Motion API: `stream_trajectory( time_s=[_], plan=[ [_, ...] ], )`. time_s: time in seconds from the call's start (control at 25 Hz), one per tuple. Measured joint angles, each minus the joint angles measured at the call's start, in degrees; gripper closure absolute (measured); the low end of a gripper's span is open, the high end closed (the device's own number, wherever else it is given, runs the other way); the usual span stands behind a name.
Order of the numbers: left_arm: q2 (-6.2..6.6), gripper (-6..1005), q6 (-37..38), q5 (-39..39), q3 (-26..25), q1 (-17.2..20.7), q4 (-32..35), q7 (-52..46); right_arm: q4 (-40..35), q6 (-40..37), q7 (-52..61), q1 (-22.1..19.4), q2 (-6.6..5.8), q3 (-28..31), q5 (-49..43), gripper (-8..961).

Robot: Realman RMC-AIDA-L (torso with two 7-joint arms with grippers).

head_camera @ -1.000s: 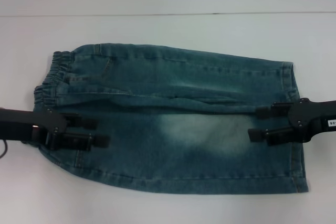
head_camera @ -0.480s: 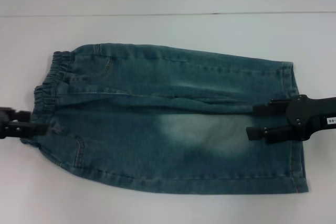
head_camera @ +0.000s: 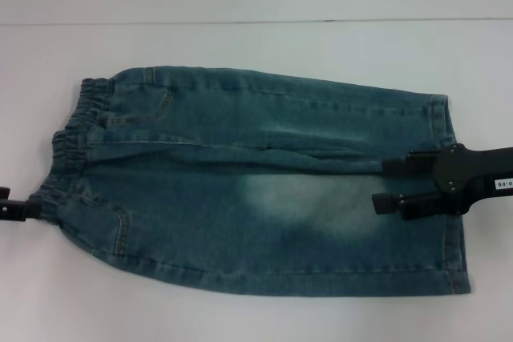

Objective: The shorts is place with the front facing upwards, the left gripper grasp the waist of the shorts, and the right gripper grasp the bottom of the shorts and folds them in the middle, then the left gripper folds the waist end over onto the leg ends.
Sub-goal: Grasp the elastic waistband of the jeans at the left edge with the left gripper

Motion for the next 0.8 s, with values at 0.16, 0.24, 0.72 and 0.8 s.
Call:
stream_trajectory(
  time_s=[0.16, 0.24, 0.72, 0.8],
  plan=[
    [-0.26, 292, -1.9, 1.7, 1.5, -0.4, -1.1, -1.1, 0.0, 0.1, -0.2, -0.1, 0.10, 0.0, 0.0, 54],
    [-0.53, 294, -2.5, 1.8, 2.3, -0.6, -1.5, -1.3, 0.0, 0.1, -0.4, -0.1, 0.11, 0.0, 0.0, 54],
    [-1.33, 311, -4.3, 2.0, 5.7, -2.0, -3.3, -1.4, 0.1, 0.1, -0.6, 0.1, 0.32, 0.0, 0.0, 54],
    [-1.33, 314, -4.0, 1.9, 5.7, -2.2, -3.4, -1.4, 0.2, 0.1, -0.6, 0.1, 0.34, 0.0, 0.0, 54]
  ],
)
